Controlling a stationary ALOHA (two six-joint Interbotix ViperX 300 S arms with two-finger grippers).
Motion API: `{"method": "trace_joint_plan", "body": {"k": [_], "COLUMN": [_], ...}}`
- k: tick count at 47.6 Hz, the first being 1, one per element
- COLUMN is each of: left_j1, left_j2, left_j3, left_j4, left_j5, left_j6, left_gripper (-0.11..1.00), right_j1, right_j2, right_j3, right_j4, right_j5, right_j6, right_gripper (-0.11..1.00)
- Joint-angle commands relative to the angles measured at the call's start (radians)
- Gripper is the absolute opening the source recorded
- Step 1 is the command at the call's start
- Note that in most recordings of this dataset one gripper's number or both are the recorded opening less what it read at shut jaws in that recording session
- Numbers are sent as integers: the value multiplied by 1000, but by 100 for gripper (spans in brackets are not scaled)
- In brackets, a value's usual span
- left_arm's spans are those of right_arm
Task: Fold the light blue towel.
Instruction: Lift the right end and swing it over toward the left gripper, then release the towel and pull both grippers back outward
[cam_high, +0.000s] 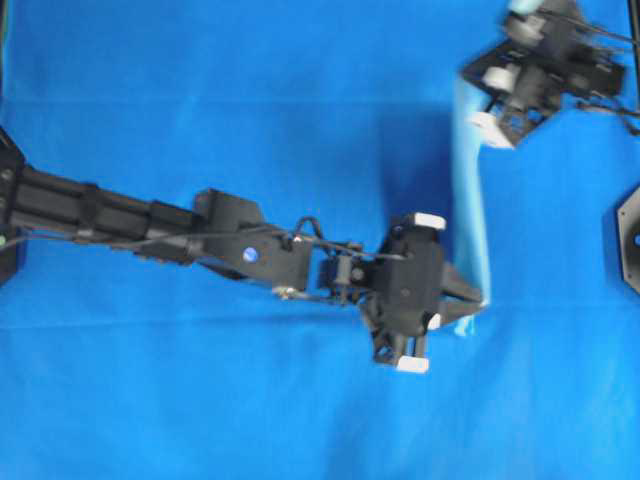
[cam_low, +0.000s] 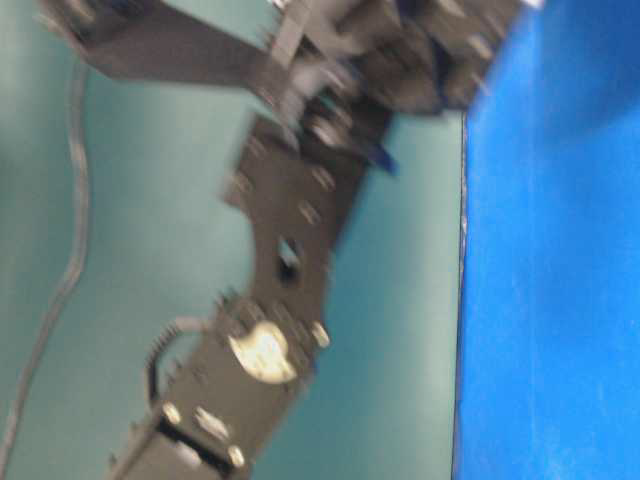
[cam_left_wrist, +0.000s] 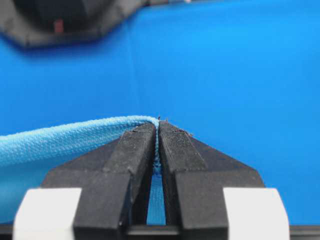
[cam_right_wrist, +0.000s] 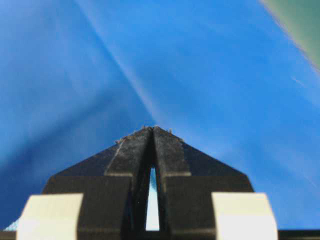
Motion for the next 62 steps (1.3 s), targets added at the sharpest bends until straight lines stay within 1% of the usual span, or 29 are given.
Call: {"method": "trace_joint_plan", "body": {"k": [1, 5, 11, 15, 19, 24, 39, 41, 43, 44, 45, 47, 51, 54, 56, 60, 62], "left_j1": [-23, -29, -38, -41, -41, -41, -17, -15, -15, -15, -15, -15, -15, -15, -17, -25, -32], "left_j2": [-83, -114, -155, -173, -187, -193, -190, -190, -192, -193, -195, -199, -222, -250, -272, -327, -359], "left_j3": [77, 156, 275, 327, 368, 387, 382, 382, 385, 385, 387, 390, 405, 416, 422, 439, 448], "left_j4": [2, 0, 2, 0, 0, 2, 0, 0, 0, 2, 0, 0, 2, 2, 2, 0, 0], "left_j5": [-46, -78, -118, -130, -135, -135, -135, -135, -135, -133, -129, -120, -74, -29, 6, 77, 112], "left_j6": [-46, -95, -161, -186, -196, -195, -195, -195, -195, -195, -193, -192, -193, -195, -196, -196, -196], "left_gripper": [2, 2, 2, 2, 2, 2, 3, 9, 18, 24, 30, 44, 69, 82, 82, 79, 79], "right_j1": [-15, -14, -9, -6, -2, 5, 25, 26, 28, 29, 31, 32, 37, 38, 38, 48, 54], "right_j2": [94, 179, 284, 321, 344, 353, 356, 356, 356, 356, 354, 356, 354, 350, 344, 313, 296], "right_j3": [-81, -138, -215, -247, -265, -267, -247, -245, -245, -245, -245, -245, -245, -245, -242, -238, -233], "right_j4": [-6, -8, -9, -9, -9, -9, -9, -9, -9, -9, -9, -9, -9, -9, -9, -9, -9], "right_j5": [-63, -100, -123, -124, -124, -129, -155, -153, -150, -150, -150, -149, -138, -127, -118, -97, -87], "right_j6": [0, -2, -6, -9, -9, -11, -28, -28, -28, -26, -26, -26, -29, -31, -31, -34, -34], "right_gripper": [1, 1, 1, 1, 1, 1, 1, 2, 2, 5, 9, 23, 49, 64, 66, 60, 60]}}
